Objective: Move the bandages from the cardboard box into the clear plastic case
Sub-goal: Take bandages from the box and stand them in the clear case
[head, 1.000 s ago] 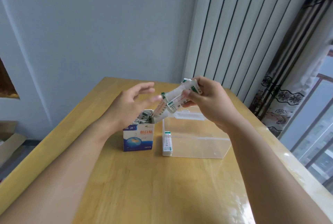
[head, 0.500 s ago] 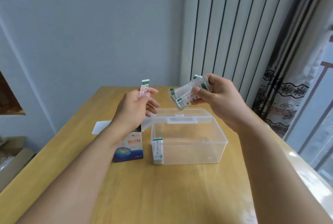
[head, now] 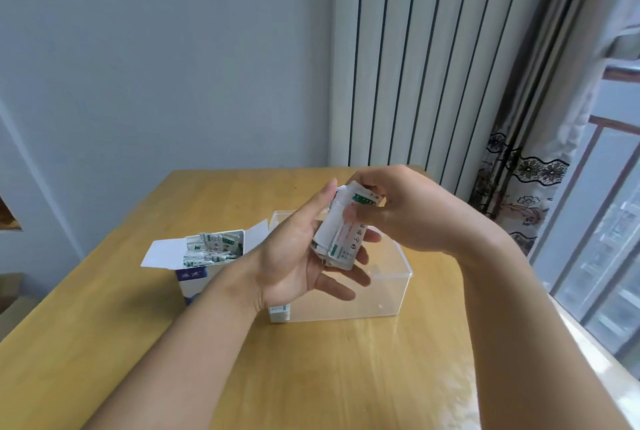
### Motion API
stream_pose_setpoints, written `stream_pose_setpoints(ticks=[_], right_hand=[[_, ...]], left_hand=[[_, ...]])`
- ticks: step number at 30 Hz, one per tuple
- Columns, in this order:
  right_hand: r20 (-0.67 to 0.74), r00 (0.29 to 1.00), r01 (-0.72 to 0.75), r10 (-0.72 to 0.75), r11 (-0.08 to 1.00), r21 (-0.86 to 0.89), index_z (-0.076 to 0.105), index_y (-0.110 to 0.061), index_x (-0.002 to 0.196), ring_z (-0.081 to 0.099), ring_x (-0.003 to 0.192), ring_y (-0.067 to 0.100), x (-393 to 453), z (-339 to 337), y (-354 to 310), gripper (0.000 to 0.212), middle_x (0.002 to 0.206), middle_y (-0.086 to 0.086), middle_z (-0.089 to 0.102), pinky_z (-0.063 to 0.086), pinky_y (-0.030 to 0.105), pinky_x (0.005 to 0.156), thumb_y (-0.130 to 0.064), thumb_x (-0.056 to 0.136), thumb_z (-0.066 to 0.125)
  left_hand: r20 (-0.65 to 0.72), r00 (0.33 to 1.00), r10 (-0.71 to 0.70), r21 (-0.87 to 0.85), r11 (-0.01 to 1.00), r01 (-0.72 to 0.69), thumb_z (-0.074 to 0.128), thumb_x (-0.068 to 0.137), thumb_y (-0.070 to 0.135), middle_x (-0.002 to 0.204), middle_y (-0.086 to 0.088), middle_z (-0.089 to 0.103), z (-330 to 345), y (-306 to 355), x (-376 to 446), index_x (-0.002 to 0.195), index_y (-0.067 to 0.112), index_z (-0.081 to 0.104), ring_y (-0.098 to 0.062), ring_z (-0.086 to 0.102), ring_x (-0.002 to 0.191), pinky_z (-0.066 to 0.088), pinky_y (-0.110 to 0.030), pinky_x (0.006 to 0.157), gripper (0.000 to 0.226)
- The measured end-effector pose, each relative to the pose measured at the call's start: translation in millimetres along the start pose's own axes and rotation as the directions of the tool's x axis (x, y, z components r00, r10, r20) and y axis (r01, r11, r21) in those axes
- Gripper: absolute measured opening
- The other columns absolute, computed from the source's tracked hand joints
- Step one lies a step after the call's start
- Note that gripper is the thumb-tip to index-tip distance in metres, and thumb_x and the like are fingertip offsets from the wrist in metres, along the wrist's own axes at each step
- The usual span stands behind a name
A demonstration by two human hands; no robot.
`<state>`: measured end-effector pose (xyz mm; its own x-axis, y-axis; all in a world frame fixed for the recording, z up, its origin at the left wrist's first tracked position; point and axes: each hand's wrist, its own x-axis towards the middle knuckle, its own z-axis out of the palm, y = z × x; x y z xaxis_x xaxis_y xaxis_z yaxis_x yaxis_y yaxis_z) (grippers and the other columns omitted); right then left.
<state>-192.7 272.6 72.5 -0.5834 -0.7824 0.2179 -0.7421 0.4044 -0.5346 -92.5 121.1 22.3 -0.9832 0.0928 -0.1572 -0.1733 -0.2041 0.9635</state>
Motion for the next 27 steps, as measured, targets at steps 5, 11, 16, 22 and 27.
stream_pose_setpoints(ticks=[5,11,16,22,27], right_hand=[[-0.063,0.997,0.037,-0.038,0.999,-0.015,0.058,-0.036,0.138,0.061,0.114,0.002,6,13,-5,0.040,0.126,-0.016,0.067,0.049,0.013,0.085,-0.025,0.099,0.062],[-0.093,0.995,-0.030,0.037,0.997,0.074,0.046,-0.032,0.148,0.051,0.131,0.012,12,36,-17,0.048,0.145,-0.008,0.053,0.038,0.020,0.089,-0.042,0.102,0.054],[-0.119,0.993,-0.001,0.005,0.999,0.039,0.056,-0.027,0.141,0.052,0.131,0.009,13,40,-20,0.041,0.141,-0.011,0.058,0.043,0.024,0.103,-0.027,0.100,0.058],[-0.159,0.987,-0.023,0.023,1.000,0.003,0.064,-0.028,0.133,0.055,0.125,0.008,15,48,-23,0.037,0.133,-0.009,0.064,0.038,0.015,0.092,-0.024,0.097,0.064],[-0.226,0.974,-0.008,0.029,0.995,0.096,0.067,-0.029,0.127,0.061,0.114,0.004,15,50,-24,0.035,0.116,-0.014,0.070,0.047,0.018,0.090,-0.020,0.093,0.063]], left_hand=[[-0.112,0.994,0.012,0.012,1.000,-0.011,0.062,0.098,0.017,0.077,-0.007,0.057,-1,-1,0,0.105,0.006,0.060,-0.023,0.067,0.070,0.053,-0.025,0.048,0.013],[-0.116,0.993,0.030,0.047,0.999,-0.025,0.052,0.103,0.006,0.086,-0.015,0.058,3,-6,5,0.114,-0.007,0.059,-0.026,0.070,0.075,0.056,-0.028,0.054,0.018],[-0.172,0.983,0.070,0.032,0.997,-0.066,0.054,0.099,-0.001,0.095,-0.018,0.069,7,-4,6,0.109,-0.004,0.068,-0.024,0.073,0.081,0.059,-0.027,0.059,0.017],[-0.194,0.973,0.121,0.155,0.984,-0.091,0.061,0.093,-0.006,0.102,-0.018,0.074,6,-10,9,0.112,0.001,0.069,-0.025,0.074,0.091,0.059,-0.027,0.062,0.022],[-0.238,0.960,0.146,0.139,0.984,-0.115,0.062,0.093,-0.004,0.092,-0.009,0.074,6,-9,10,0.110,0.005,0.070,-0.015,0.075,0.082,0.060,-0.031,0.061,0.021]])
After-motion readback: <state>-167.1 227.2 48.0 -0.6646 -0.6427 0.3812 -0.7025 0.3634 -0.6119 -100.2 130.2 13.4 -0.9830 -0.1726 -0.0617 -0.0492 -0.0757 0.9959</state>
